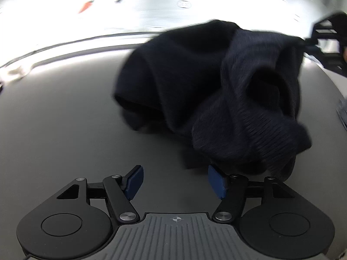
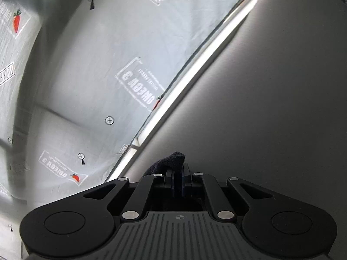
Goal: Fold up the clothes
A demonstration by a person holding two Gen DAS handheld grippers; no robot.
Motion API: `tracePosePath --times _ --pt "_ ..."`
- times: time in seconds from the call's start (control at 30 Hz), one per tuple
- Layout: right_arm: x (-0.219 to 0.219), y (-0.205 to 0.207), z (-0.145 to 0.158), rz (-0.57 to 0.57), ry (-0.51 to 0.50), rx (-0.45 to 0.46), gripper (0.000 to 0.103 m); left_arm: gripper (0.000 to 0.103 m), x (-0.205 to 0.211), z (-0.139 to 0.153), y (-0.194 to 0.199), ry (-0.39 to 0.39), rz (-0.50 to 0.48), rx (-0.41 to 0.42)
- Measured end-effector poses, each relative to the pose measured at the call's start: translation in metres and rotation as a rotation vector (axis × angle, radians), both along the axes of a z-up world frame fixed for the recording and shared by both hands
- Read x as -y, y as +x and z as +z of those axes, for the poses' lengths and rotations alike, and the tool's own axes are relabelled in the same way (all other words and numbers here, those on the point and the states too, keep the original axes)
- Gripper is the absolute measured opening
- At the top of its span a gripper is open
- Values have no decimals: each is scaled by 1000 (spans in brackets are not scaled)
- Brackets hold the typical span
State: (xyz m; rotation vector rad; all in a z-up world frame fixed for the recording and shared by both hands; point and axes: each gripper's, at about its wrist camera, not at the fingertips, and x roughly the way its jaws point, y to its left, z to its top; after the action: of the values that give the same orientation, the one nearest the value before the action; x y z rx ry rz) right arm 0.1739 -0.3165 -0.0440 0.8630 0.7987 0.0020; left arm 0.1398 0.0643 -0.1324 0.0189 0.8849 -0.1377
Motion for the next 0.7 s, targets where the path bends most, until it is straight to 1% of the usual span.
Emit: tracePosePath --times 0.07,0.17,0.23,0.3,0.37,0.4,0.43,0.47,0.5,0.53,0.57,0.63,0.7 --pt "7 -7 -4 -13 -15 -8 6 85 19 1 -7 67 -73 41" --pt "10 -14 -7 -22 -11 -12 6 85 41 -2 -20 226 -139 135" --pt "11 -19 -9 -28 -8 -15 6 85 55 -3 -32 365 -194 248" --pt "12 -23 -7 -26 -2 -16 6 85 70 -5 -47 508 -292 361" --pt "12 -27 -5 -13 -8 -11 6 84 83 -9 -64 594 -404 438" --pt "11 -28 -4 -10 -12 -10 6 82 87 -12 -70 608 -445 453" --pt "11 -29 -3 -8 -14 -10 6 63 91 -15 -76 618 -482 464" --pt "12 -31 -2 -10 -10 -10 6 47 93 -16 -78 603 -485 449" --pt "12 -32 -1 -13 -6 -10 6 16 94 -17 -80 583 -481 429" --pt "14 -32 -1 -16 0 -11 6 13 95 -17 -81 555 -469 402" --pt "16 -33 -1 -20 10 -10 6 12 94 -12 -80 502 -430 365" --pt "21 -38 0 -23 14 -8 6 10 72 13 -70 319 -280 279" --pt "25 -44 1 -21 9 -4 6 10 45 33 -63 170 -153 223"
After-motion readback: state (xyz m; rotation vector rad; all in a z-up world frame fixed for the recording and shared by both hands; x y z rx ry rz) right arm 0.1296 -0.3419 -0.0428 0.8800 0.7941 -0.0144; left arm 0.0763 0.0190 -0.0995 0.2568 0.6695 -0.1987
